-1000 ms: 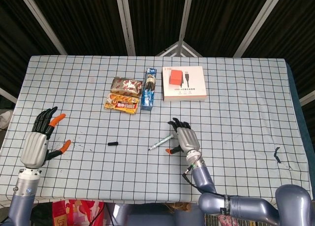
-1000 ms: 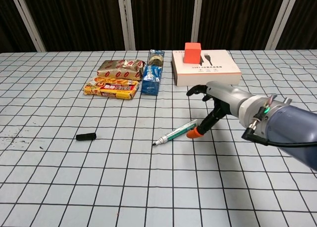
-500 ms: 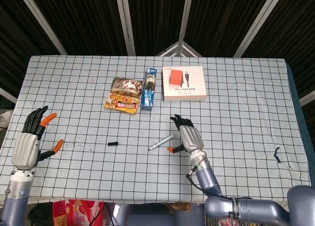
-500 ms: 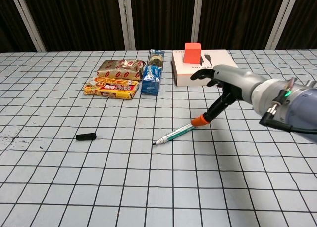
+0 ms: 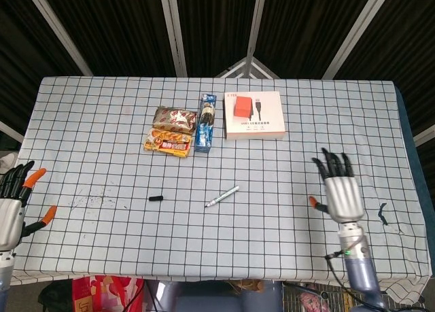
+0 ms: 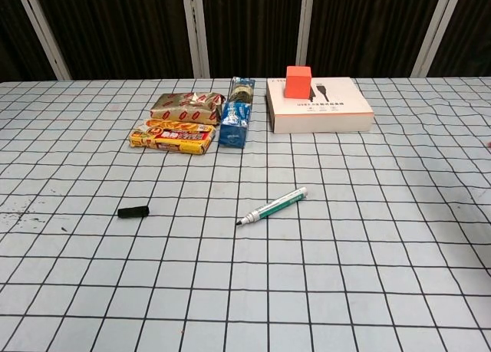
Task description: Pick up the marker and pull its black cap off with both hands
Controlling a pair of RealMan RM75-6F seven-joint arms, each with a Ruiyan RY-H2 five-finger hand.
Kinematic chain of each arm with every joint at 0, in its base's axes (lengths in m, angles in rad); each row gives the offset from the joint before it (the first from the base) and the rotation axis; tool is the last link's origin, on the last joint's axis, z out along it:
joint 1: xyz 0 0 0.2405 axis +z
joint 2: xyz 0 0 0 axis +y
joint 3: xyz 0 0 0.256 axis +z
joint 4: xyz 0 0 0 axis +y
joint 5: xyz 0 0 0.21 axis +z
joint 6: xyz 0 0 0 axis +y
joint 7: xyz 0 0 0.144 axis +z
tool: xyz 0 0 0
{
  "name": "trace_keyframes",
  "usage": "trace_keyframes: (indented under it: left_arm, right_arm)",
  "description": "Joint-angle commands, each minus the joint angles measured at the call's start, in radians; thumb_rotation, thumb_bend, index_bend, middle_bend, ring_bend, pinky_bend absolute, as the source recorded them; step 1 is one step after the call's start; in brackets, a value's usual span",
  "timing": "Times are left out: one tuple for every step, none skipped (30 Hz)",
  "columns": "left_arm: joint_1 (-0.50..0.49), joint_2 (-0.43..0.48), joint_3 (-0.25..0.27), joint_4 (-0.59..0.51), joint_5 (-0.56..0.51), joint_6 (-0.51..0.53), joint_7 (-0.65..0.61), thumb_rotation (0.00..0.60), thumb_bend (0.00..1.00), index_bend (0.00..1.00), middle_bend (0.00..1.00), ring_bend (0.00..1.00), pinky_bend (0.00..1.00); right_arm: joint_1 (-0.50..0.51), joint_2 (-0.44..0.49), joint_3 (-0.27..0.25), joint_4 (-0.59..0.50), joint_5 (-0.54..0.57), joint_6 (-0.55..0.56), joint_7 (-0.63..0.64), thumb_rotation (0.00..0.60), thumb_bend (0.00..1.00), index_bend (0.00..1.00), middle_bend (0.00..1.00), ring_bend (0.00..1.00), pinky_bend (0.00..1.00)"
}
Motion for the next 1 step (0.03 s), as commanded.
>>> trace_keyframes:
  left_arm:
    - [0.007,0.003,0.001,0.006,-0.006,-0.003,0.000,0.600,0.39,0.16,0.04,0.00,0.00]
  right_arm:
    - [-0.111,0.144,-0.056,0.108,-0.065,0.039,0.176,0.600,0.19,0.20,0.06,0.10,0.02]
